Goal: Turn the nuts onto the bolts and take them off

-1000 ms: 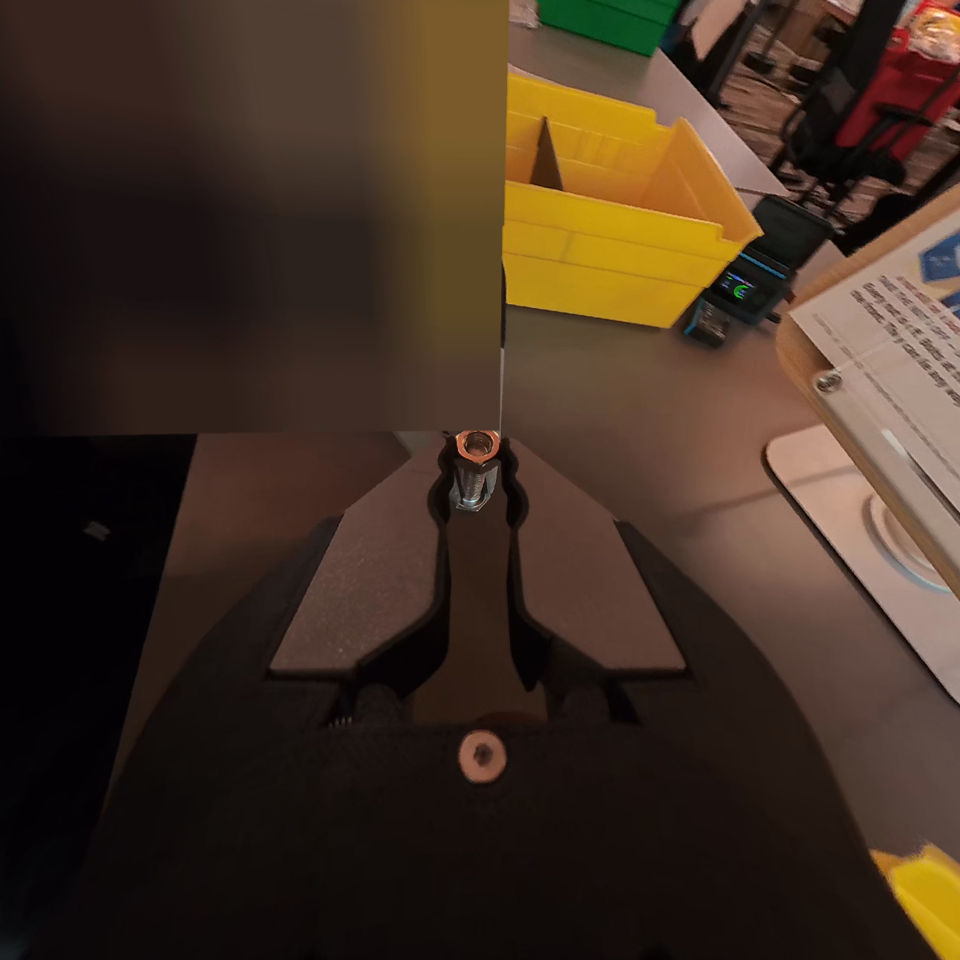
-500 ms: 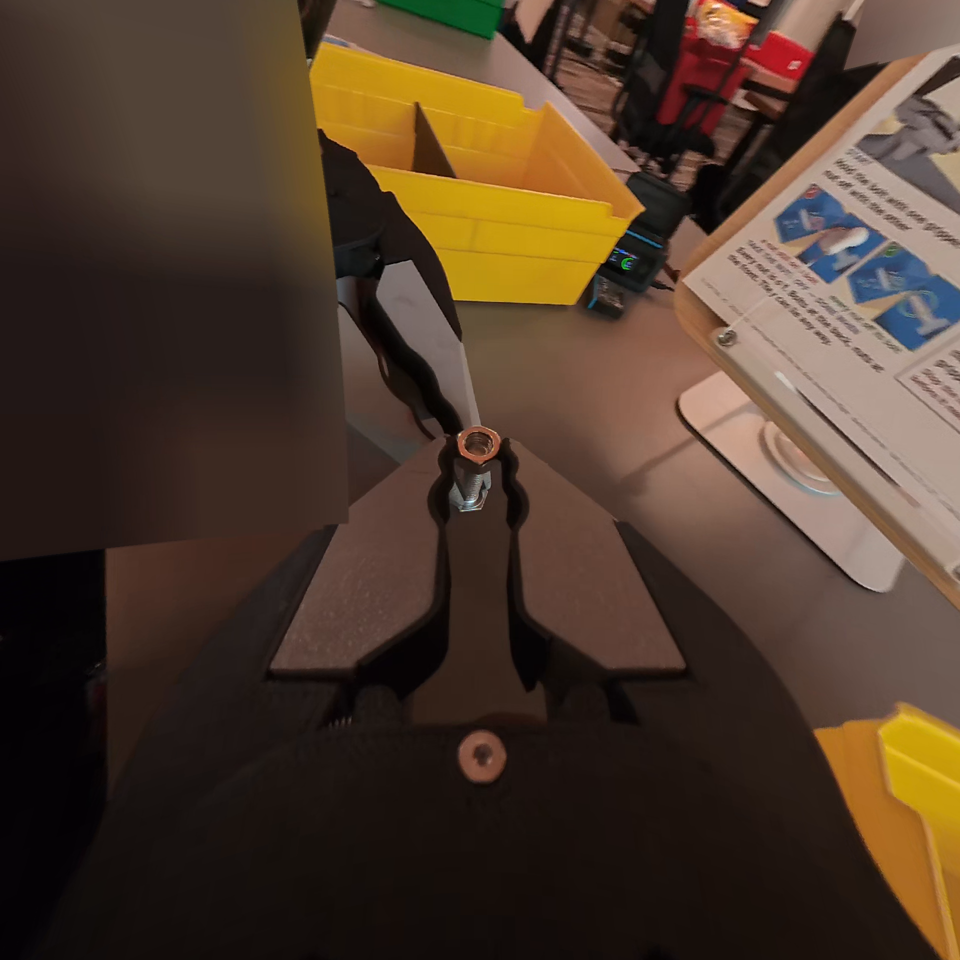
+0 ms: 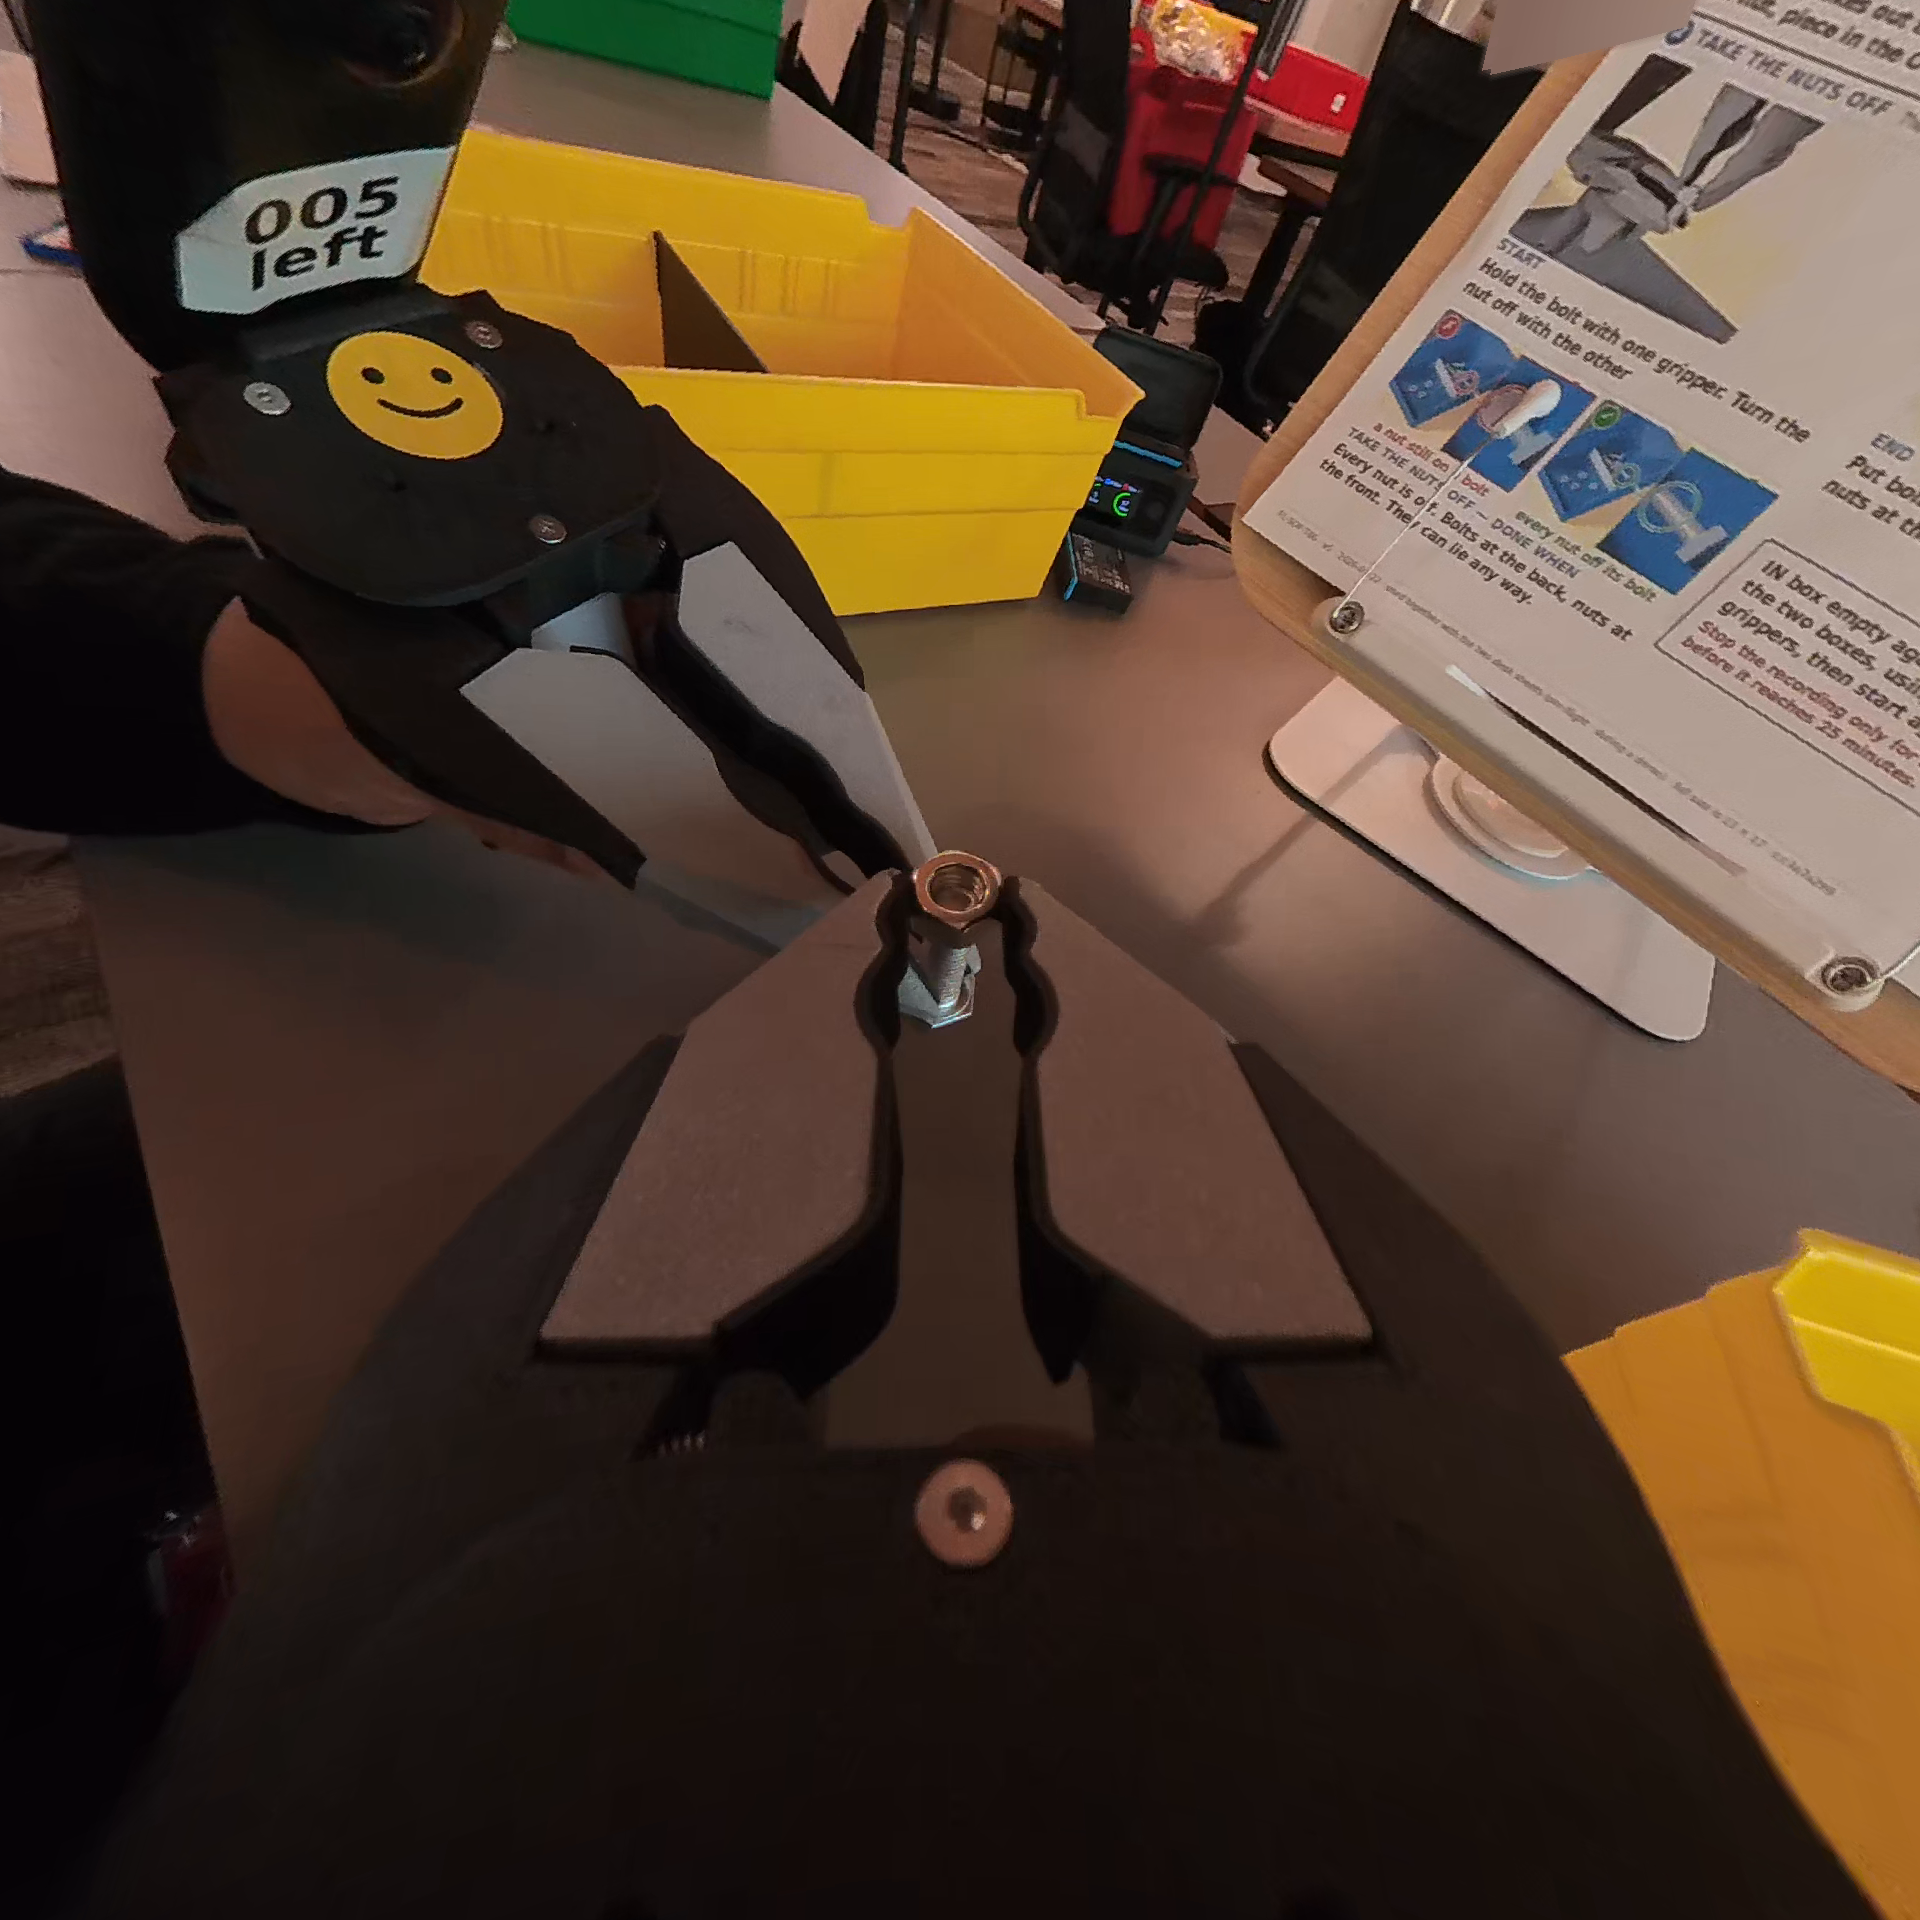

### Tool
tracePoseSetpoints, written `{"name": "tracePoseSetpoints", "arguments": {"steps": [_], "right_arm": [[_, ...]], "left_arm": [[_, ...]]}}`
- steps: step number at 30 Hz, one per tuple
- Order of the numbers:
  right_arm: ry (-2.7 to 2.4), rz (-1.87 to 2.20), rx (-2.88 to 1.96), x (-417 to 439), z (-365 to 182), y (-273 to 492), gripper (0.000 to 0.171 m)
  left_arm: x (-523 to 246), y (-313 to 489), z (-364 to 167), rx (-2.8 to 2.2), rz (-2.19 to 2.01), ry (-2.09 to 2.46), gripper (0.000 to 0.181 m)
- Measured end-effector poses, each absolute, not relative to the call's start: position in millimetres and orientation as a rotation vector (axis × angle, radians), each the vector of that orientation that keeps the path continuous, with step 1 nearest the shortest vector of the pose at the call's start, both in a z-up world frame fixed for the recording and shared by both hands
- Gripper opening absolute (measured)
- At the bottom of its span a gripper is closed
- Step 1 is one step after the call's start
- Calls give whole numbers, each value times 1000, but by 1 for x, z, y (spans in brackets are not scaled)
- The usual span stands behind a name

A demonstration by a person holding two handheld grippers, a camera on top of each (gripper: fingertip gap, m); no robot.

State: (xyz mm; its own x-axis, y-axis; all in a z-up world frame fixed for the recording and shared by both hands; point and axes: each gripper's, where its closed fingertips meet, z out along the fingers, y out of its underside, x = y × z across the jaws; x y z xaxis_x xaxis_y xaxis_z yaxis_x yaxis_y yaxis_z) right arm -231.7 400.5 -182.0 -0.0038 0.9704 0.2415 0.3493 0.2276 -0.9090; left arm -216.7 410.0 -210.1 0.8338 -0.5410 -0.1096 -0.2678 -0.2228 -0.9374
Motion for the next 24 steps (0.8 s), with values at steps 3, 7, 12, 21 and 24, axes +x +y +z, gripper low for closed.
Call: {"name": "tracePoseSetpoints", "arguments": {"steps": [3,7,12,21,24], "right_arm": [[-1495,784,-1303,-232,-181,401,15],[-1448,751,-1304,-234,-181,401,15],[-1425,773,-1308,-234,-180,402,15],[-1425,805,-1308,-235,-182,403,18],[-1425,825,-1305,-234,-181,402,25]], "left_arm": [[-217,410,-210,-1819,-278,606,7],[-218,409,-209,-1824,-282,597,7],[-219,409,-209,-1830,-293,589,7],[-220,410,-210,-1839,-318,578,7],[-221,410,-210,-1837,-330,579,7]]}}
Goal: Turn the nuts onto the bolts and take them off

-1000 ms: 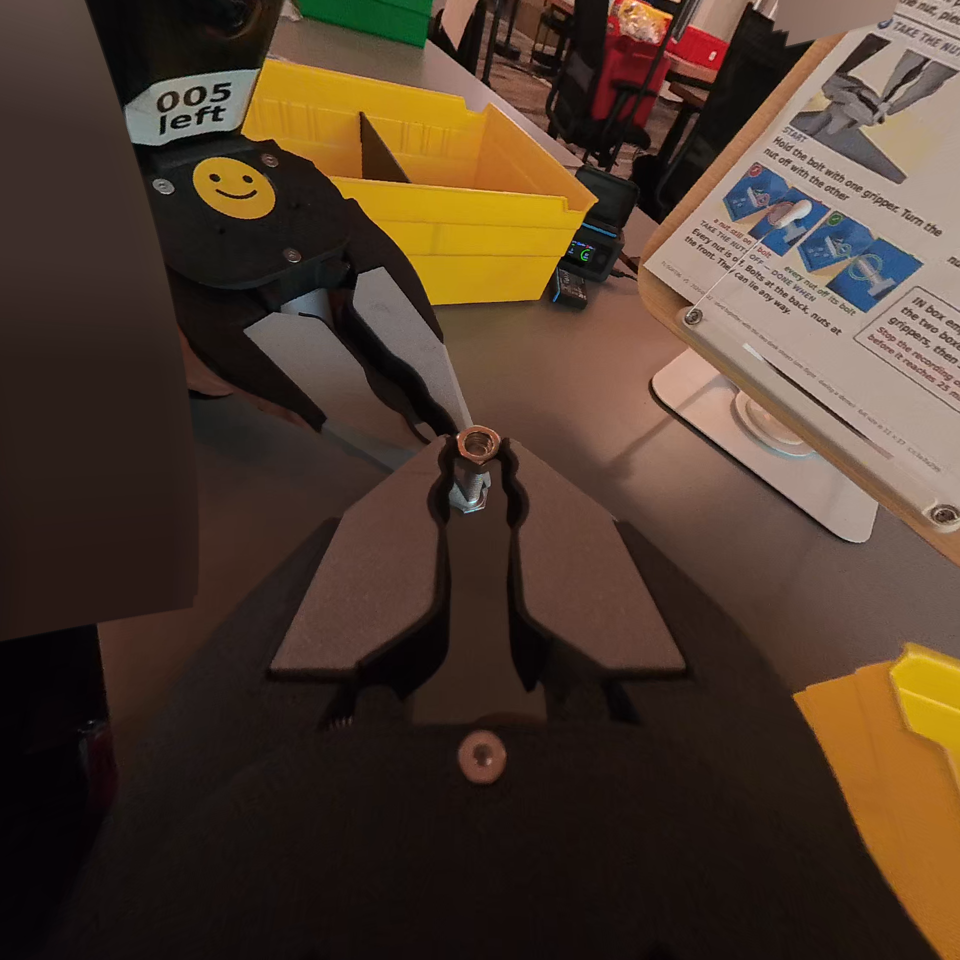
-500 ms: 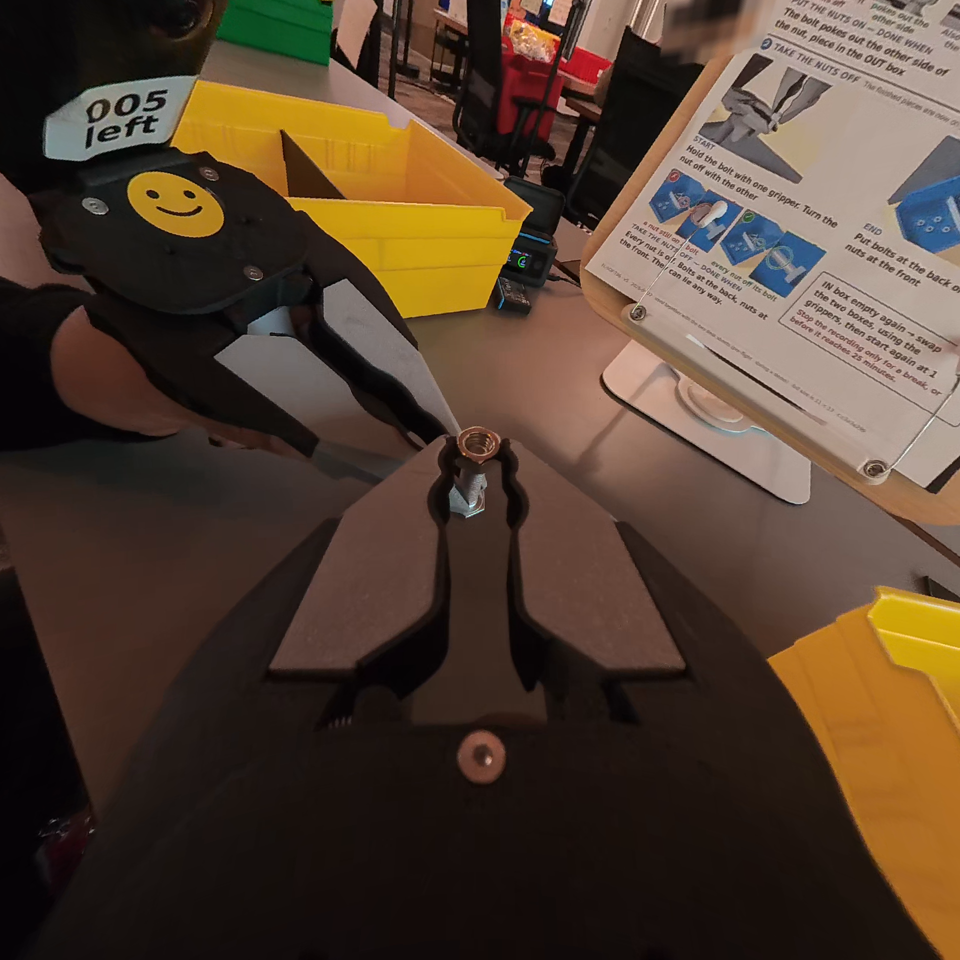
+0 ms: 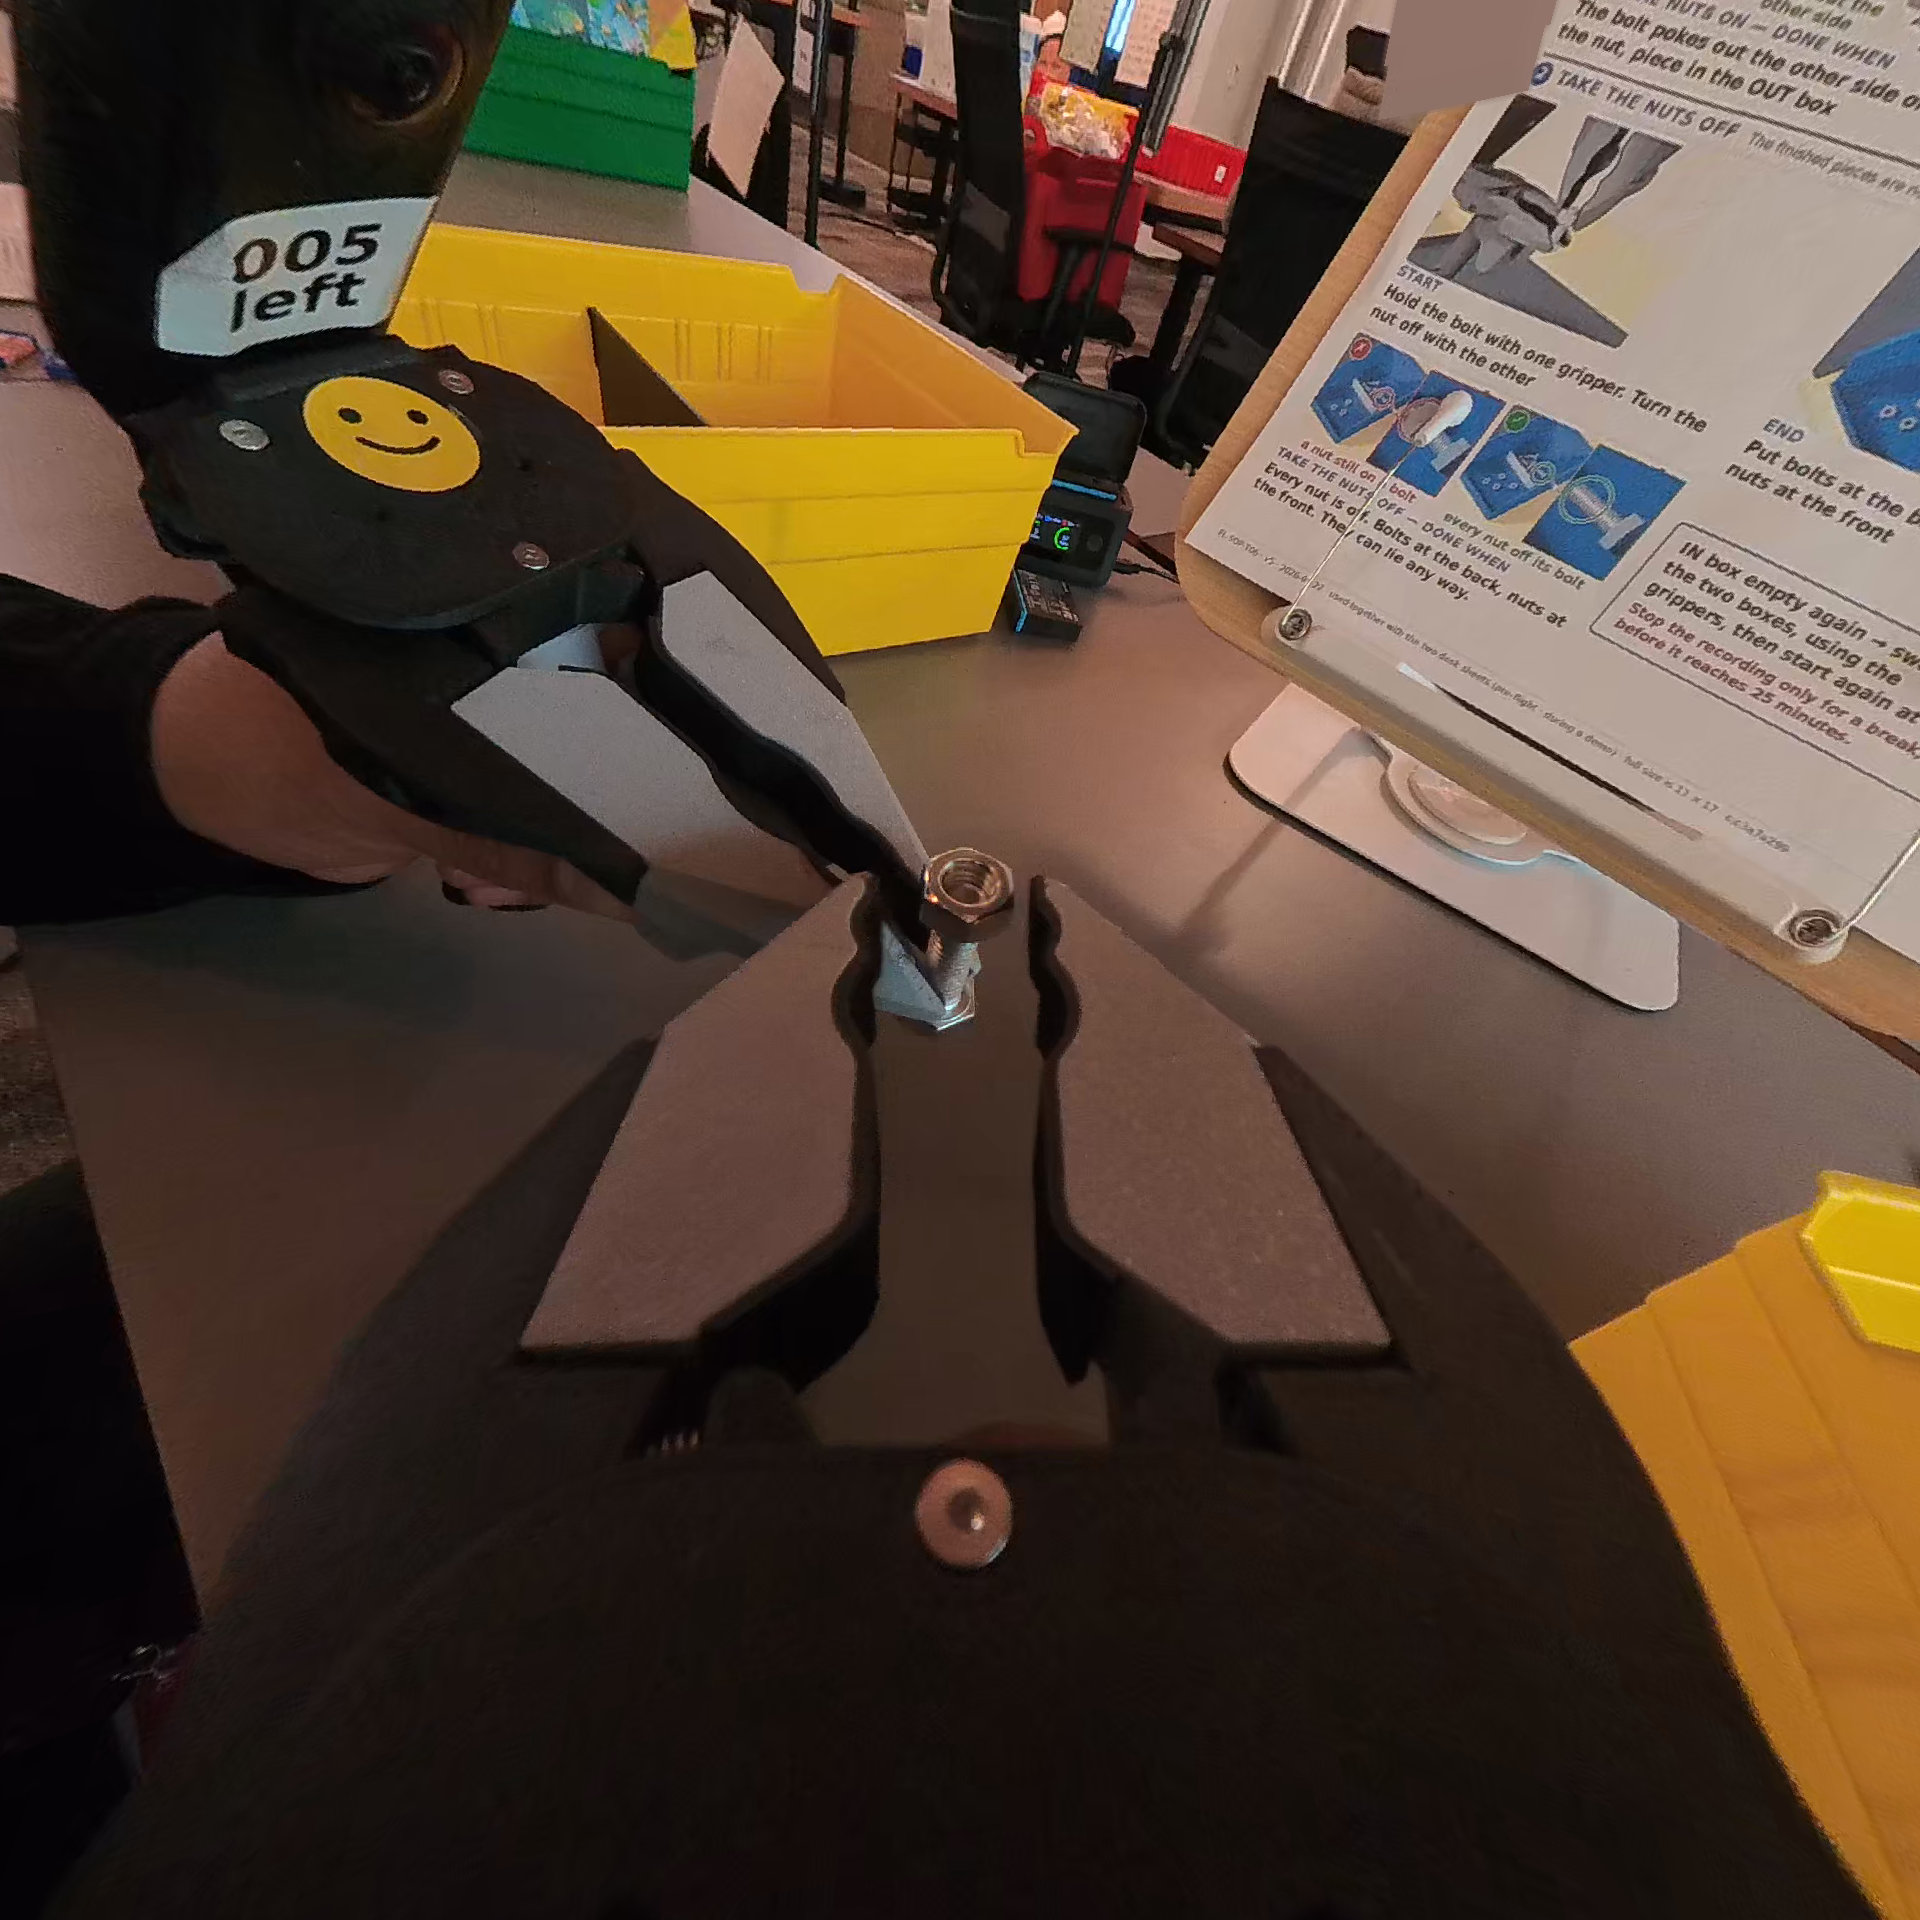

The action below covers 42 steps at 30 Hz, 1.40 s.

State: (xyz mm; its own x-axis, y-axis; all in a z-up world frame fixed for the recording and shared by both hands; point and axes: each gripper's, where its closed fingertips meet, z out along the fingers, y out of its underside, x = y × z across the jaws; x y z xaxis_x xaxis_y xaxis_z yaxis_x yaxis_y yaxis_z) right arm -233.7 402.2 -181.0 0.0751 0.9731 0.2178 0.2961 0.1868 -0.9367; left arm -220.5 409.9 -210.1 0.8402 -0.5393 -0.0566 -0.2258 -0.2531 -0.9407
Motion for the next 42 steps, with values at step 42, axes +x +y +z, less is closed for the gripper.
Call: {"name": "tracePoseSetpoints", "arguments": {"steps": [42], "right_arm": [[-1843,1526,-1040,-221,-176,389,40]], "left_arm": [[-216,405,-208,-1761,-590,684,8]]}}
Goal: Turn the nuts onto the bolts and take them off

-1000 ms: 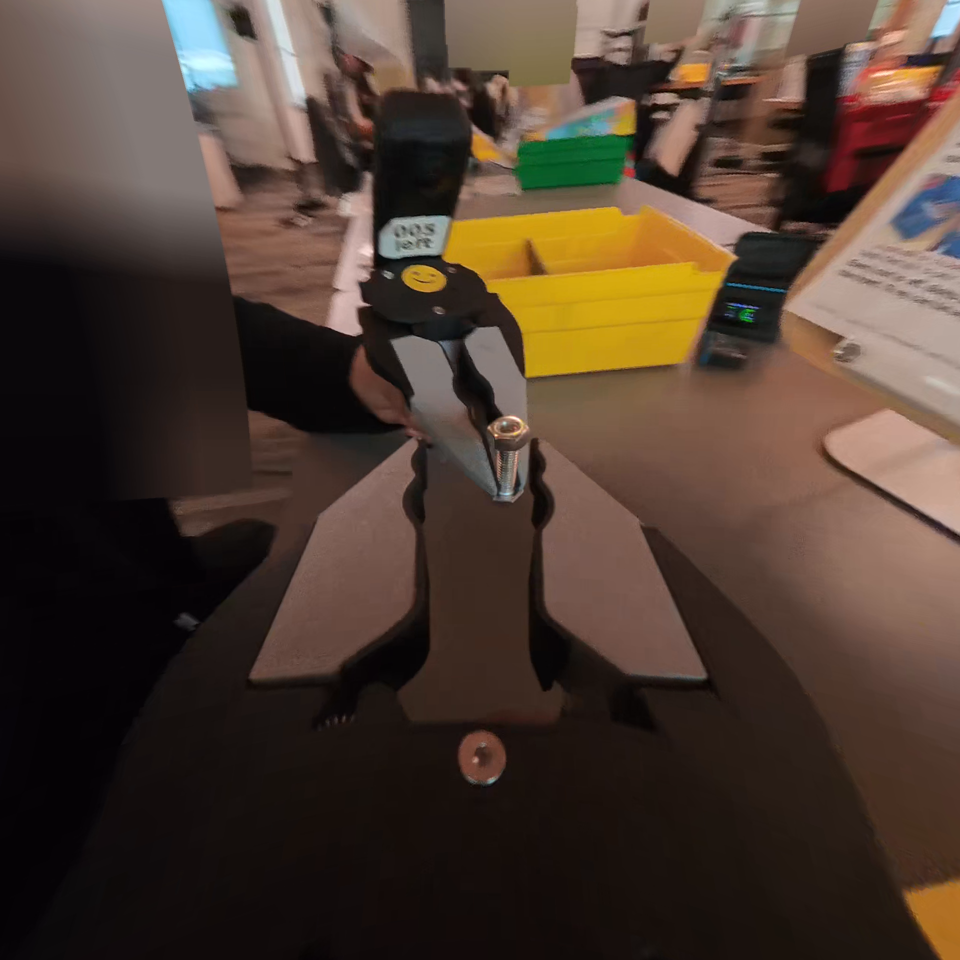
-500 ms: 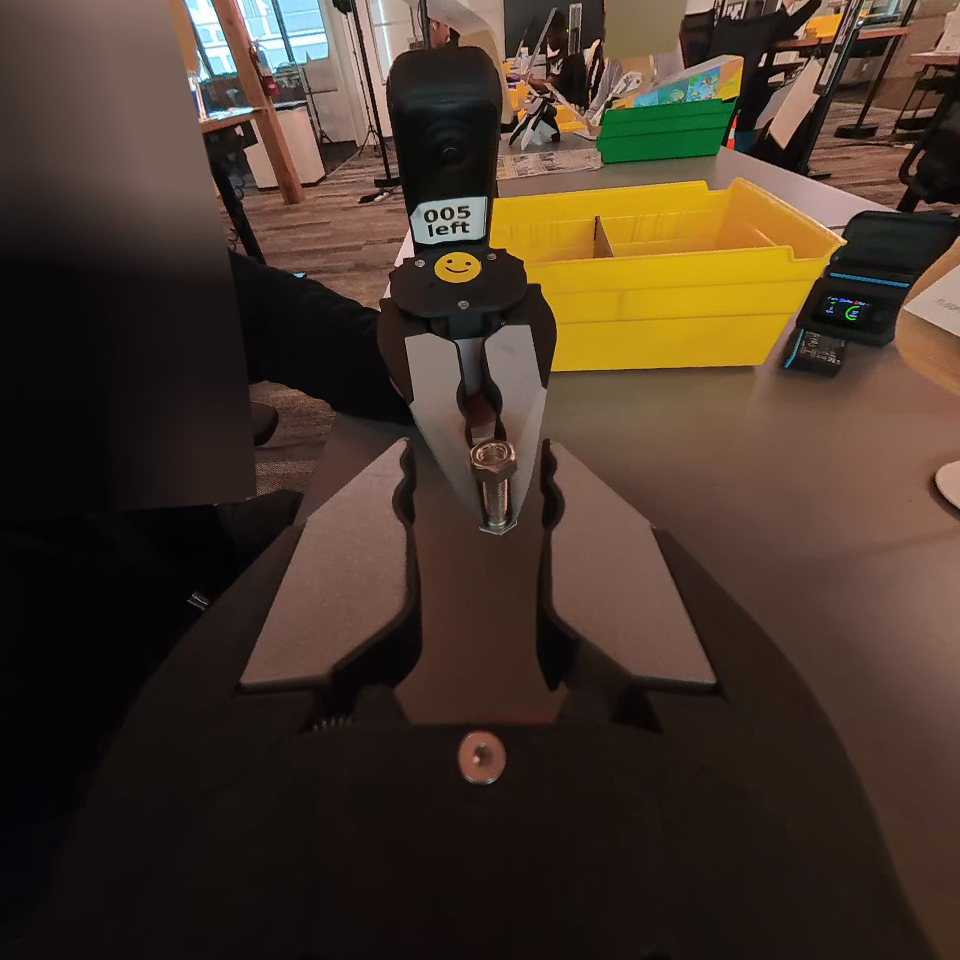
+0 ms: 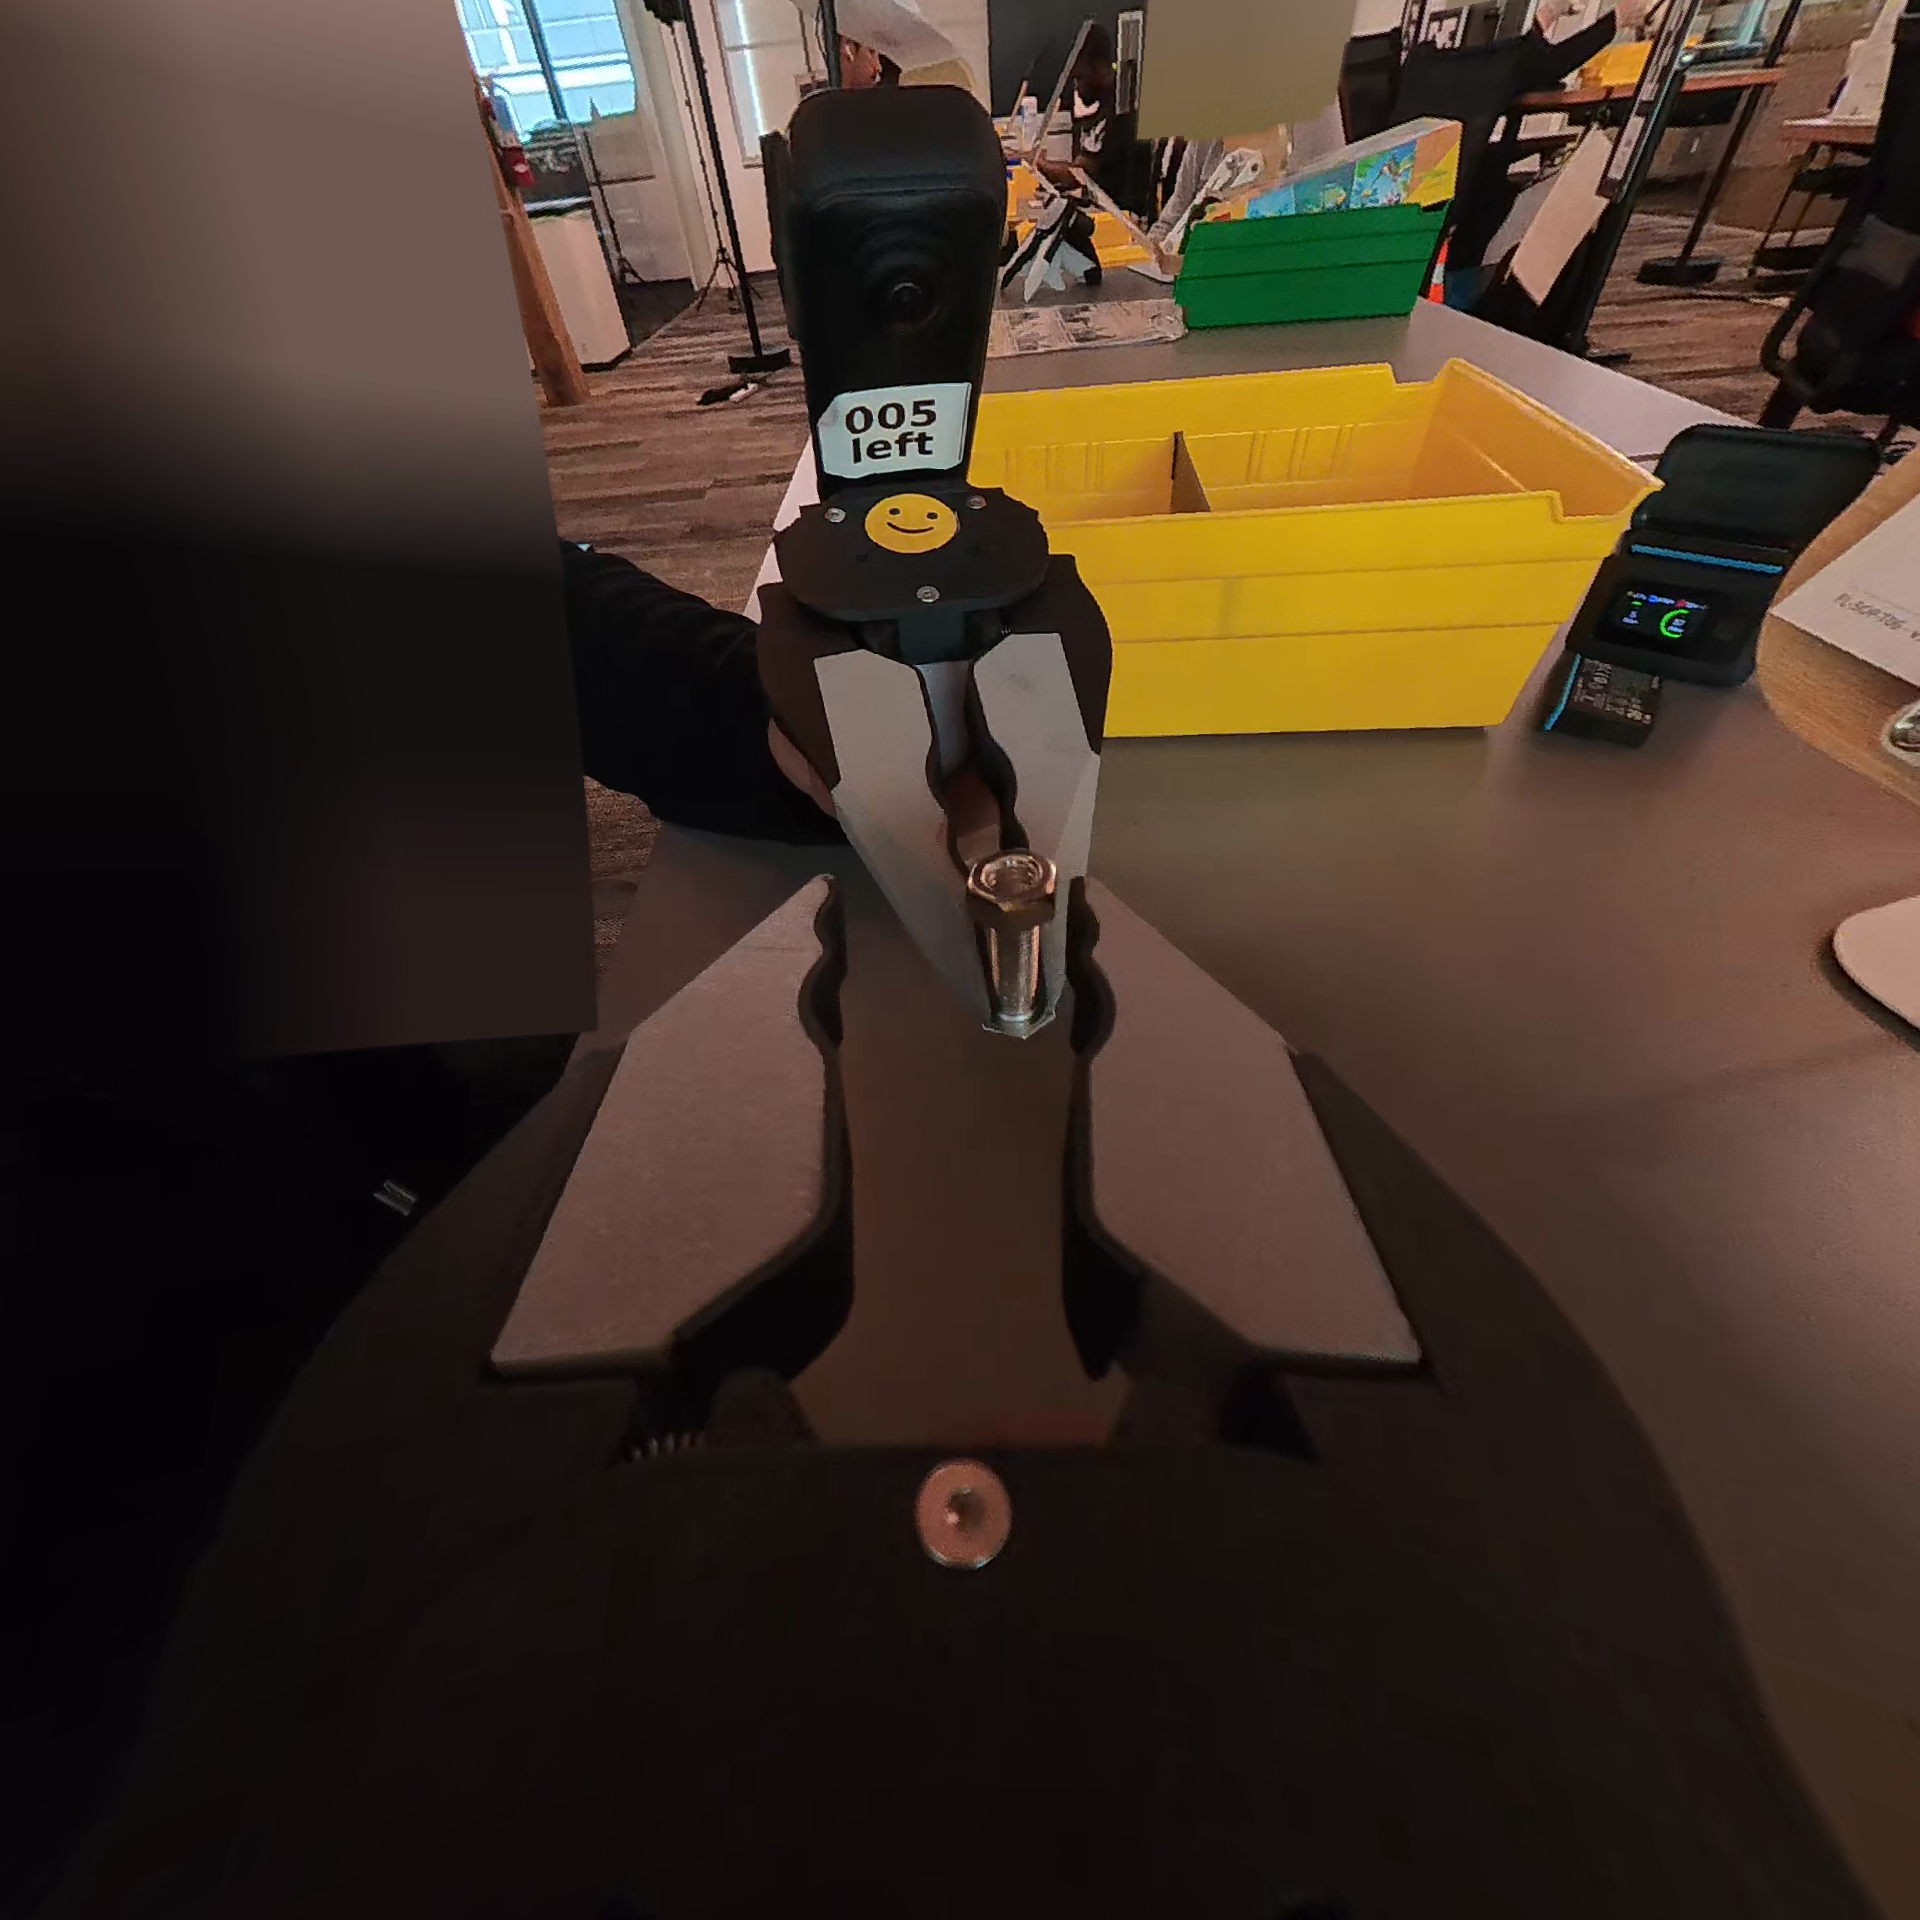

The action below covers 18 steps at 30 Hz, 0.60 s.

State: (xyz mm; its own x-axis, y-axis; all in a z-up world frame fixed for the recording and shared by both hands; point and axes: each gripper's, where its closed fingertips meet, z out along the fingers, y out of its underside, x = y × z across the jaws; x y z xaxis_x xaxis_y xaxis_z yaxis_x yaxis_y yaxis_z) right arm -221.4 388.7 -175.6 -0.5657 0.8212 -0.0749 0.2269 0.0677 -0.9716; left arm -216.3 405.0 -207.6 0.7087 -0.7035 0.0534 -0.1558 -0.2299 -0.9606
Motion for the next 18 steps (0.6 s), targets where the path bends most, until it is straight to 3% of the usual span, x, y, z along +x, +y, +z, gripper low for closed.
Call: {"name": "tracePoseSetpoints", "arguments": {"steps": [18], "right_arm": [[-1799,1518,-1062,-225,-172,396,44]], "left_arm": [[-218,407,-208,-1767,-567,671,8]]}}
